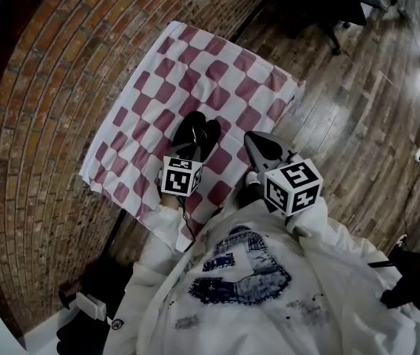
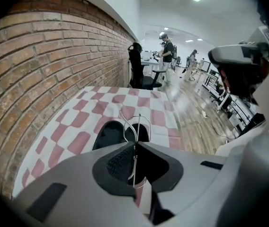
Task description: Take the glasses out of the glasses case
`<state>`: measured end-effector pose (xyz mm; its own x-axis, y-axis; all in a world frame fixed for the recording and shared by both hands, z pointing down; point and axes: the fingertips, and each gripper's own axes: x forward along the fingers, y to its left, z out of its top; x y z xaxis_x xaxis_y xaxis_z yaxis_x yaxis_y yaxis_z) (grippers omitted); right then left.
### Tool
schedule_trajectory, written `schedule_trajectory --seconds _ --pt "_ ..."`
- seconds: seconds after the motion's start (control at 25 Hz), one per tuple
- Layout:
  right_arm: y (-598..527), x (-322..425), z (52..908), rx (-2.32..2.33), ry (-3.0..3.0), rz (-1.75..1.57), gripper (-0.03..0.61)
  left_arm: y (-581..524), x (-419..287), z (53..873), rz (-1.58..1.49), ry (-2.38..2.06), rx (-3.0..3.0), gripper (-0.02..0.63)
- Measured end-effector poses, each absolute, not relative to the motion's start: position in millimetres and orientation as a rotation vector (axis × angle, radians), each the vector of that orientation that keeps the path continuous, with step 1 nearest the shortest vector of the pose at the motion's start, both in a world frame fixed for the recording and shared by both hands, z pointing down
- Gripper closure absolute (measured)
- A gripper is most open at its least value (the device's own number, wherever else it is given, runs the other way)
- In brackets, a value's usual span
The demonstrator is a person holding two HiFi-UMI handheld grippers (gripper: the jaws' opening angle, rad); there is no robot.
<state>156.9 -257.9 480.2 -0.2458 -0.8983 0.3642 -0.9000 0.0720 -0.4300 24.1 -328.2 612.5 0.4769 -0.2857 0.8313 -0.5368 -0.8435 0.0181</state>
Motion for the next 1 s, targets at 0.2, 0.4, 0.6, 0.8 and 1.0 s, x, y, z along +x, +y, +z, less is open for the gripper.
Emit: schedule_trajectory --seconds 0.2,0.4,0.6,0.8,1.0 --pt "-234 129 467 1.902 -2.330 0.862 0.565 -304 2 576 1.175 -0.790 2.509 0.581" --pt "-204 91 453 1.859 -2.367 0.800 0.565 -276 -33 538 1.019 -0.900 2.549 0.588" --pt "-170 51 434 1.826 -2.412 0.728 0.565 -238 -71 501 0.880 -0.994 2.588 0.592" --pt "-135 18 416 1.792 -2.447 0.633 0.565 -195 -104 468 0.758 -1.073 2.614 0.594" --pt "-101 -2 396 1.792 -2.476 0.565 0.565 -160 -137 431 0.654 -1.222 2.638 0.594"
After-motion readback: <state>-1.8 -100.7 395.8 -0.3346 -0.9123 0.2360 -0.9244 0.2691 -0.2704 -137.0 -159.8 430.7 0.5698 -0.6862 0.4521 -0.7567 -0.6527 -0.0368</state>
